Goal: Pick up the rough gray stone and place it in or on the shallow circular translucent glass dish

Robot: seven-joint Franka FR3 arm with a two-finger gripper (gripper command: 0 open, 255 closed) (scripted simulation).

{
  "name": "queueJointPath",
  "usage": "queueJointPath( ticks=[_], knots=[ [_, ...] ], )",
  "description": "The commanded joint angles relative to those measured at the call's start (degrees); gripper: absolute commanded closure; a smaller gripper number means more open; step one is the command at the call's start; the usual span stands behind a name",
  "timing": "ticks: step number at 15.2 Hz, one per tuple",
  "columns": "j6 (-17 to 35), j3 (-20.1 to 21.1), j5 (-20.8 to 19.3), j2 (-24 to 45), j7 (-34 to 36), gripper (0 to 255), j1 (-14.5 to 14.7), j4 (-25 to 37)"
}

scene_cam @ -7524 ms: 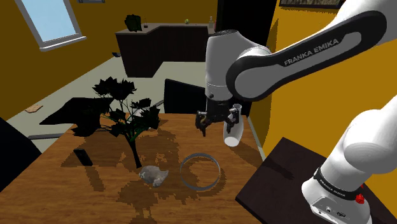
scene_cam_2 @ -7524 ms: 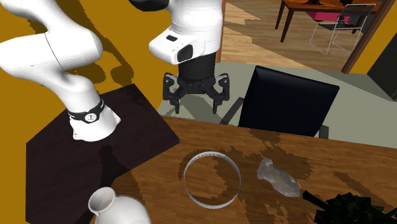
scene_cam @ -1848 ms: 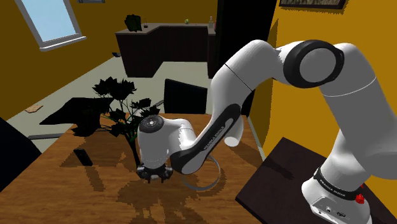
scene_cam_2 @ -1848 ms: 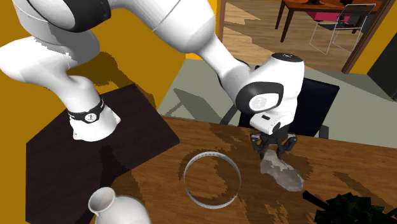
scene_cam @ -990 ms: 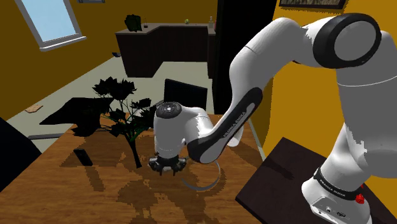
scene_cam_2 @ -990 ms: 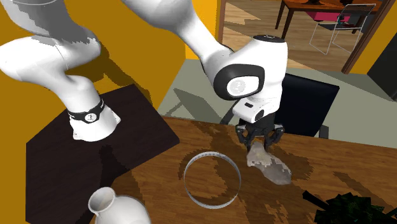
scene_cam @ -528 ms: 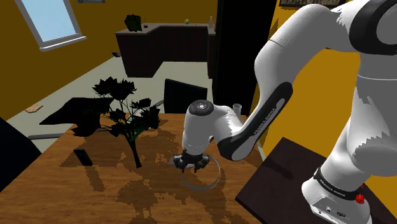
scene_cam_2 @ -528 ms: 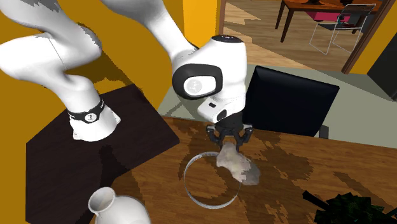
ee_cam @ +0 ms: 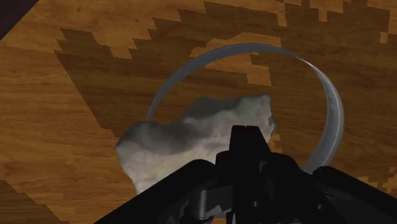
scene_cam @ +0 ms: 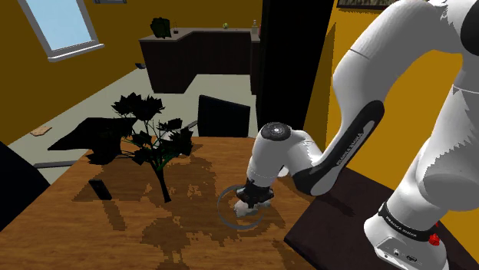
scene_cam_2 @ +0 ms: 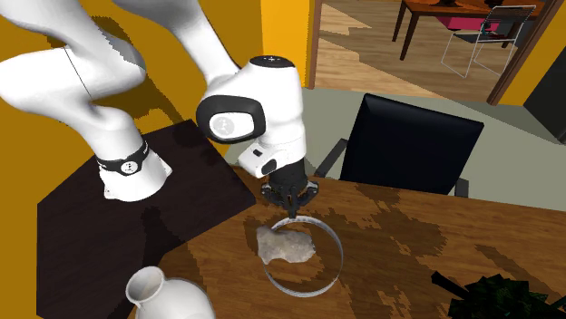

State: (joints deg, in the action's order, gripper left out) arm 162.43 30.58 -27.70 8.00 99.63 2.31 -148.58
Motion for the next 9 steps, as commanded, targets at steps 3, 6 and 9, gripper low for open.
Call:
queueJointPath(
  ticks=[3, 6, 9],
  knots=[
    [2.0, 3.3, 6.6, -0.8, -14.0, 0, -4.3, -2.5],
    [1.9, 18.0, 27.7, -1.0, -58.3, 0, -22.3, -6.2],
    [-3.3, 23.3, 31.6, 1.5, -83.9, 0, -32.9, -5.2]
  ],
)
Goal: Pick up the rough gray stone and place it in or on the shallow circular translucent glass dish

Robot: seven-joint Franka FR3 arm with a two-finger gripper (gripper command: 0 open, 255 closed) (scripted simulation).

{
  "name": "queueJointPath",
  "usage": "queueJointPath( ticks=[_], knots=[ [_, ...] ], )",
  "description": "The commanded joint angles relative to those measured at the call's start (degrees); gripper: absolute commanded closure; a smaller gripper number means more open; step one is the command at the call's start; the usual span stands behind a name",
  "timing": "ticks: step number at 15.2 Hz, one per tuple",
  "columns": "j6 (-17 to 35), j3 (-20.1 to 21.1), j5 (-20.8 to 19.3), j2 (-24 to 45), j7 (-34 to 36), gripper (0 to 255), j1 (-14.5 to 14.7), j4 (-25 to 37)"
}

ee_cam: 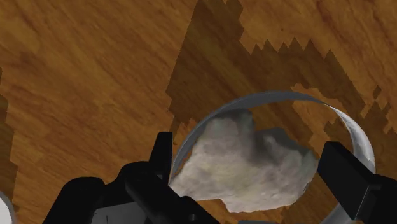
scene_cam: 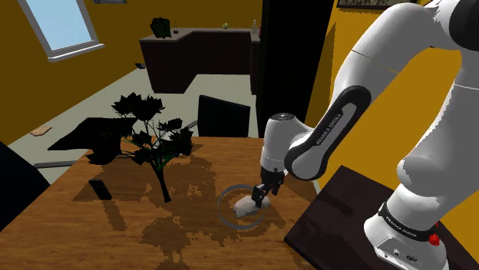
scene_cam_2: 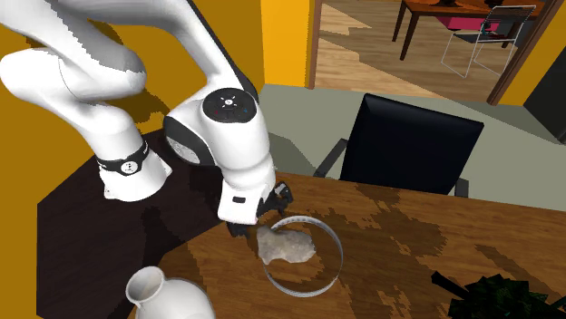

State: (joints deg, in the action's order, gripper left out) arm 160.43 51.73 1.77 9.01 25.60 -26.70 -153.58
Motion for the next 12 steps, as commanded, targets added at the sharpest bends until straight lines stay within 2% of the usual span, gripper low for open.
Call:
queueJointPath(
  ticks=[1, 6, 7, 12],
  knots=[
    [-0.3, 0.6, -0.4, 1.8, -8.1, 0, -2.7, -0.1],
    [3.9, -8.5, -9.7, 7.4, -1.4, 0, 4.9, 0.6],
    [5.1, -11.3, -11.9, 8.9, 0.3, 0, 7.3, 0.9],
    [5.1, -11.4, -11.7, 8.9, 0.1, 0, 7.4, 0.9]
  ],
)
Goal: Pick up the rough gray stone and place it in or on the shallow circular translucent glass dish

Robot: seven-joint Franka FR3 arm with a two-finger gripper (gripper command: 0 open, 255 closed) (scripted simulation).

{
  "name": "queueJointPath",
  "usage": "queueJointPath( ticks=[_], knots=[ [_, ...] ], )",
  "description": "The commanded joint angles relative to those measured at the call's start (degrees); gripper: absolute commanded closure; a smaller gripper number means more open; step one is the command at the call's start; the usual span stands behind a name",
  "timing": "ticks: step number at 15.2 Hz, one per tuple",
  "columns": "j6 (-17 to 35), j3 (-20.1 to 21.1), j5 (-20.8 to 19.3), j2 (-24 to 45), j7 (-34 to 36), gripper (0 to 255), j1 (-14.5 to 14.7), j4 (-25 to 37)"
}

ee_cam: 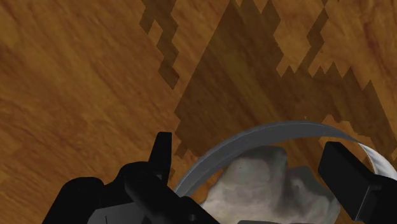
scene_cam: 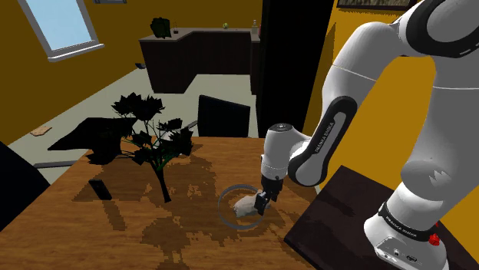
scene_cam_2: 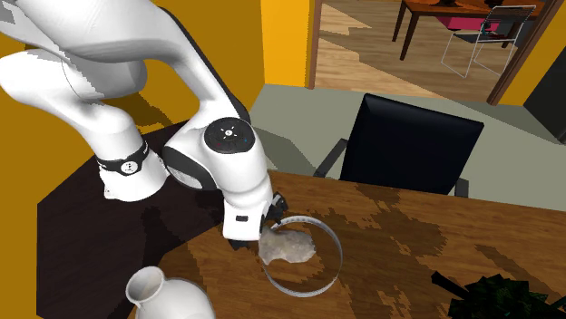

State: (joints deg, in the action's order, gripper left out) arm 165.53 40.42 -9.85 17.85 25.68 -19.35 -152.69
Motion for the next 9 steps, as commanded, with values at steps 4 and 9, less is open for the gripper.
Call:
queueJointPath(
  ticks=[4, 9],
  knots=[
    [0.0, -0.1, 0.0, 0.0, 0.0, 255, 0.1, 0.0],
    [0.1, -0.1, -0.1, 0.1, 0.1, 255, 0.2, 0.0]
  ],
)
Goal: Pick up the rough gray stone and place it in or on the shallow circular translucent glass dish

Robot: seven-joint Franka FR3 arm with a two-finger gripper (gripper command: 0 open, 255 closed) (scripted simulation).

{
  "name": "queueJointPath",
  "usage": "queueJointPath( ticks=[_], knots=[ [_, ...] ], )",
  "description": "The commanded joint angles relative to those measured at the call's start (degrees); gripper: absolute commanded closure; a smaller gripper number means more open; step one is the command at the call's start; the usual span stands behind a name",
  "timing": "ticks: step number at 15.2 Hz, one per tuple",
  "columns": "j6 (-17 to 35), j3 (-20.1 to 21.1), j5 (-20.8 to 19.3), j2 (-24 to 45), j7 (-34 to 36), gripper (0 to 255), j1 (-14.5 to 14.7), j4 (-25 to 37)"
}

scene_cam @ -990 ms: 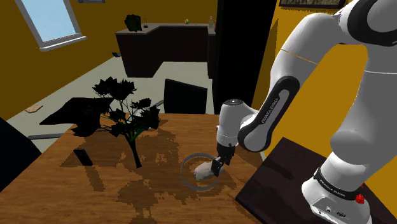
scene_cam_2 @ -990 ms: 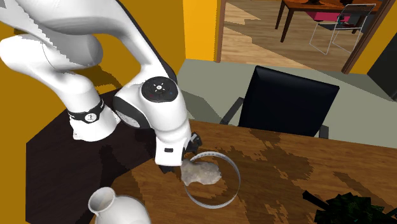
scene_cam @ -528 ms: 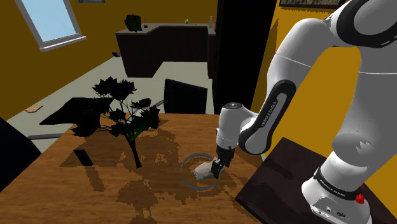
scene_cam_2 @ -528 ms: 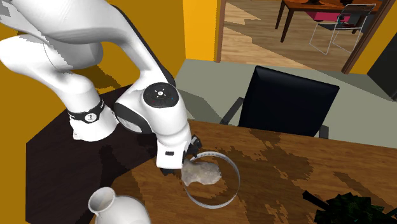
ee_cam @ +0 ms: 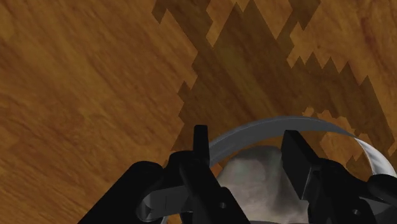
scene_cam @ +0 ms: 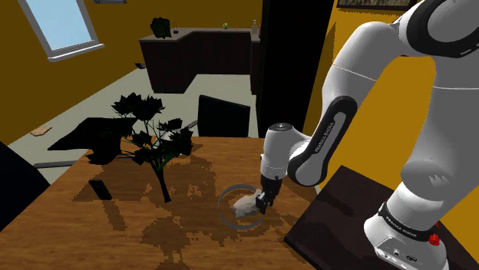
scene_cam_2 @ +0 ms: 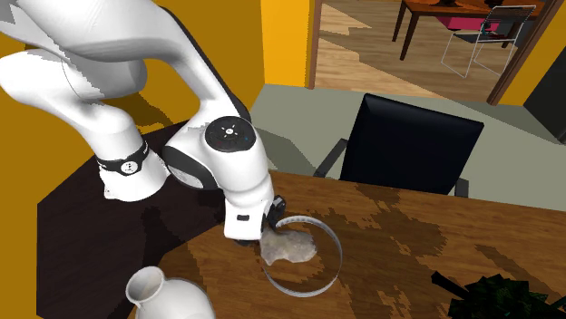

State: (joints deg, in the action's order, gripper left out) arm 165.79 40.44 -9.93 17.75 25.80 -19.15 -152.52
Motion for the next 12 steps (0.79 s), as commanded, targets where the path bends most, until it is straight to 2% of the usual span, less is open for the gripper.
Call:
queueJointPath(
  ticks=[1, 4, 8, 12],
  knots=[
    [-0.1, -0.1, 0.0, 0.1, 0.0, 255, 0.0, -0.3],
    [-0.2, -0.1, 0.0, 0.1, -0.1, 255, -0.1, -0.2],
    [-3.4, 7.5, 5.8, -3.8, -3.8, 255, -6.3, -0.9],
    [-6.9, 15.7, 14.0, -8.6, -9.2, 255, -12.7, -1.3]
  ],
)
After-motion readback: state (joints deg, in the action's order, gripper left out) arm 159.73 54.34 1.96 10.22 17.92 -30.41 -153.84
